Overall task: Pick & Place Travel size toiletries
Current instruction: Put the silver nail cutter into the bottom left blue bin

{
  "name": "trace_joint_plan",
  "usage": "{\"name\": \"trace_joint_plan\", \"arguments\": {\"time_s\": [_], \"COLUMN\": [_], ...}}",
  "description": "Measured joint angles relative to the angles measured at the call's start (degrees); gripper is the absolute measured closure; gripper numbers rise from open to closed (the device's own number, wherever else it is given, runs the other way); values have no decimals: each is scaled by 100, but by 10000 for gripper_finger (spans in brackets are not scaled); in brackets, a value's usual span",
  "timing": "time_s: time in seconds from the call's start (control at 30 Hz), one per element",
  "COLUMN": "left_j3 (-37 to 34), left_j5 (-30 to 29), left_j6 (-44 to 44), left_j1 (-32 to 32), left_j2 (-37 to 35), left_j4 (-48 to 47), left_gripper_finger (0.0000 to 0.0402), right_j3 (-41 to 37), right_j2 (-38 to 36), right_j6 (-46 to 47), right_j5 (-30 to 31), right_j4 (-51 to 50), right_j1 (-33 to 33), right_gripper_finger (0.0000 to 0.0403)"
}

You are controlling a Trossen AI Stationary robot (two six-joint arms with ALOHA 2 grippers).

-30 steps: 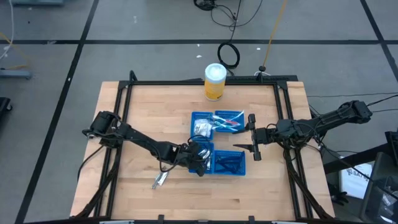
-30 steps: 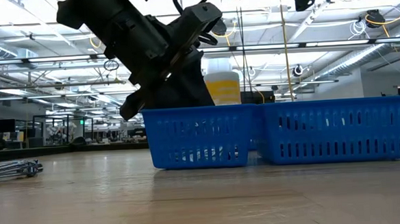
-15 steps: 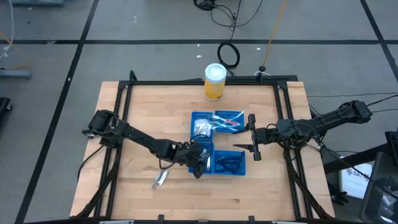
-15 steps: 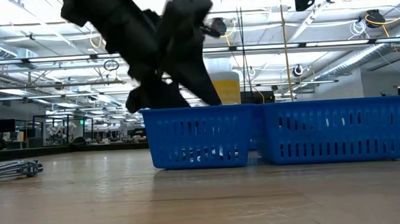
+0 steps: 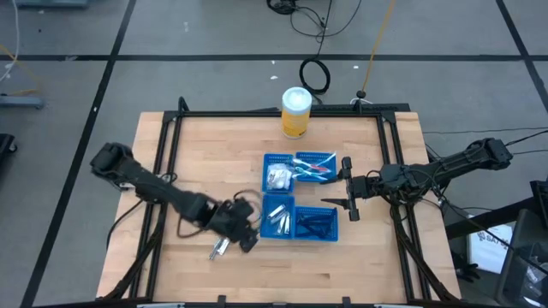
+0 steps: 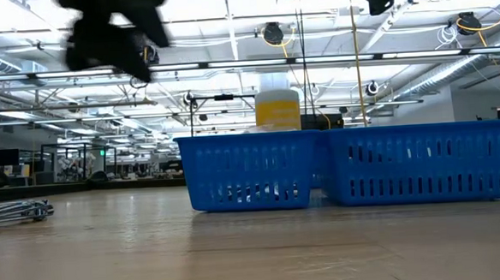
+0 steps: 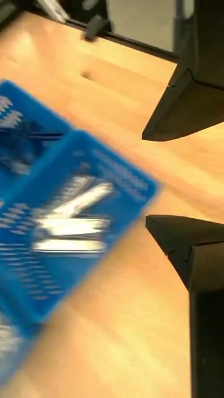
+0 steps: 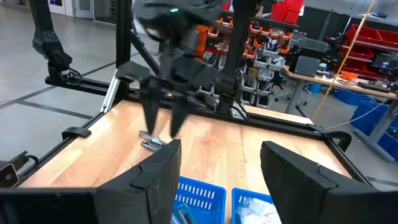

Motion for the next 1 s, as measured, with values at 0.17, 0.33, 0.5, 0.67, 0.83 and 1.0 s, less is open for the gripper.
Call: {"name": "trace_joint_plan", "arguments": {"time_s": [0.17, 0.33, 0.5, 0.67, 0.83, 1.0], "left_j3": [0, -65, -74, -79, -81, -81], "left_j5": [-249, -348, -18, 394, 151, -68], "left_j6": [-1058, -2380, -3097, -3409, -3651, -3588], "left_j1": [-750, -1204, -1417, -1407, -1307, -1186], "left_j2": [70, 347, 645, 831, 840, 840], "left_j4": [-686, -1204, -1547, -2002, -2588, -2673], "left_gripper_finger": [215, 228, 242, 262, 285, 299], "right_j3": [0, 0, 0, 0, 0, 0], "right_j2": [0, 0, 0, 0, 0, 0], "right_j6": [-1, 7, 10, 10, 10, 12], "right_j5": [0, 0, 0, 0, 0, 0], "right_j4": [-26, -20, 1, 4, 4, 4], "right_j1": [1, 1, 1, 1, 1, -1], "right_gripper_finger": [195, 195, 195, 195, 195, 195]}}
